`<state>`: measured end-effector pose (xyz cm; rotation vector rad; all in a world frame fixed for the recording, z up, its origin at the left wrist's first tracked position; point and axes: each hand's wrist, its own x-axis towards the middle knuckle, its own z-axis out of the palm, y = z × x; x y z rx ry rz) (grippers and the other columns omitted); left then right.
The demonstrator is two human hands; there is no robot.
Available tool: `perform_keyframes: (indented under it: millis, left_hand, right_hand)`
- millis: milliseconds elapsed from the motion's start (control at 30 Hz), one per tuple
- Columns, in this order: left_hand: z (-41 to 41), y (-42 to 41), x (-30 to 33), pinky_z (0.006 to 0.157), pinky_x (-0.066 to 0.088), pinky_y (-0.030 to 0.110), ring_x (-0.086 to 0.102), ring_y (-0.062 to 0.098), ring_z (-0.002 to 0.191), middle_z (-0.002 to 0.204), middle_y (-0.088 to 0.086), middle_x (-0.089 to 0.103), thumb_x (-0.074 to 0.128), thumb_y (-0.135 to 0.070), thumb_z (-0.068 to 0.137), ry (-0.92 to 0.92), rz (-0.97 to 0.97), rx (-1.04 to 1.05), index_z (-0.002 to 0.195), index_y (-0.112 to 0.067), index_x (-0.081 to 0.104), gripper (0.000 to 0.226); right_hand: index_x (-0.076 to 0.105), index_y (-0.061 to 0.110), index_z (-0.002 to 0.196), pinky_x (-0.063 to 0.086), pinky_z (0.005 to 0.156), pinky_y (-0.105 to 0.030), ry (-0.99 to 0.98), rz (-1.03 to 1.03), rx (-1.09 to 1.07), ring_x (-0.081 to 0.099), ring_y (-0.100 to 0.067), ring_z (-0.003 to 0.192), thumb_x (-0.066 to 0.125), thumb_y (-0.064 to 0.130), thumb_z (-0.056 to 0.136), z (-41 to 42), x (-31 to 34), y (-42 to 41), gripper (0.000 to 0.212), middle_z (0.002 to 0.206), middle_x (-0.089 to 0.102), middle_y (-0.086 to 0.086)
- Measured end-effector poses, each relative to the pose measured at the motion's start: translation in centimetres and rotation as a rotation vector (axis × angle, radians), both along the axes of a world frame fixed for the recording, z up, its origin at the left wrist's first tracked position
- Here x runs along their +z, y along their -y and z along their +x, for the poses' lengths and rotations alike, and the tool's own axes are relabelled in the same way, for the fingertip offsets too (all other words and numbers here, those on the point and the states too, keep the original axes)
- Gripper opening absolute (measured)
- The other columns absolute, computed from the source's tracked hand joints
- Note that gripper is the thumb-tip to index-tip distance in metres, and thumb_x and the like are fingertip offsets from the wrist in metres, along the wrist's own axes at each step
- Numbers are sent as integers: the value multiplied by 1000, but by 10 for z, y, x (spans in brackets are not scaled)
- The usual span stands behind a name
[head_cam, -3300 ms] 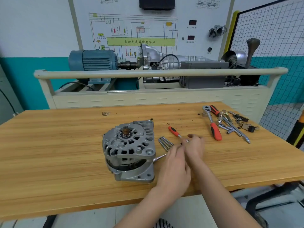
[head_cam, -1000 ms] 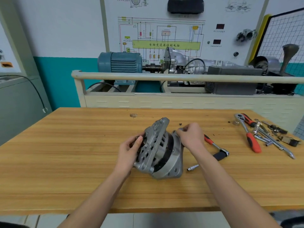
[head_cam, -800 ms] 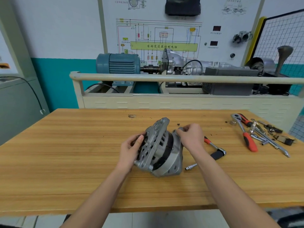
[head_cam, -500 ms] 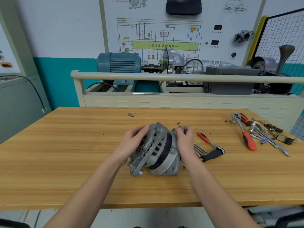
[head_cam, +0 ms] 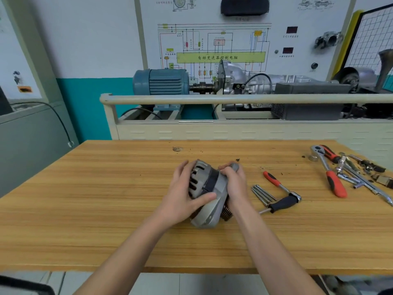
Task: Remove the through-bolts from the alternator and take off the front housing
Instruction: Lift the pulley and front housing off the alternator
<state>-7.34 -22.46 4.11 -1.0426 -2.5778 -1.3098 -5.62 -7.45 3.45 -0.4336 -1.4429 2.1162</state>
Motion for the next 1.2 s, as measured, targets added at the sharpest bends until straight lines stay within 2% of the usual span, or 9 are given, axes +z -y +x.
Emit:
perform_keyframes:
  millis: [133,233,333,433,533,700,867,1067,1200]
  left_hand:
    - [-14,16,-7,117,20,34,15,15,145,157,2,15,57,-59,79,85,134,162,146,-20,33,80]
    - [-23,22,-5,113,30,34,37,17,136,145,4,42,54,-49,88,197,220,203,140,-21,43,60]
    - [-25,19,-5,93,49,28,59,15,111,115,-7,63,54,-48,91,187,197,202,127,-26,51,42]
    - [-27,18,-5,92,47,32,58,14,108,117,-5,63,48,-58,91,151,114,258,135,-22,49,57]
    - [-28,20,-7,84,48,31,61,14,101,109,-8,66,44,-66,88,63,89,265,129,-24,54,60]
    - [-28,16,-6,75,48,31,63,12,90,96,-8,70,40,-69,80,35,155,241,118,-22,63,64]
    - [-30,10,-4,62,44,38,60,19,68,71,1,67,50,-45,94,226,401,231,84,-14,65,36]
    - [-33,4,-7,67,42,37,58,21,72,75,8,64,47,-30,99,481,564,123,76,-11,63,34]
    - [-29,-1,-17,56,51,26,71,18,73,78,8,74,42,-26,101,759,662,90,81,-18,70,35]
  right_hand:
    - [40,15,89,43,71,-32,43,291,0,48,-22,86,51,1,86,-13,8,29,18,101,44,-11]
    - [40,12,96,37,71,-24,12,454,-30,45,-20,93,51,3,86,-16,6,46,18,108,41,-9]
    - [40,12,99,35,73,-24,11,492,-55,43,-18,93,51,2,85,-15,4,45,20,107,40,-8]
    - [39,17,96,34,75,-26,16,518,-35,42,-17,93,51,9,85,-10,6,45,19,104,37,-1]
    - [34,28,88,35,74,-23,6,583,-12,41,-15,91,46,24,73,-3,7,51,20,100,35,3]
    - [36,17,96,32,83,-25,20,705,-30,38,-16,97,50,13,82,6,12,53,21,99,32,5]
    - [32,16,98,28,91,-25,80,1128,-87,32,-14,100,55,13,85,1,35,64,26,104,31,1]
    - [32,17,100,28,94,-26,146,1395,-114,29,-13,100,50,18,89,-1,47,67,22,104,29,2]
    - [33,19,100,28,89,-28,180,1589,-47,29,-15,98,48,18,91,-9,52,72,17,102,28,0]
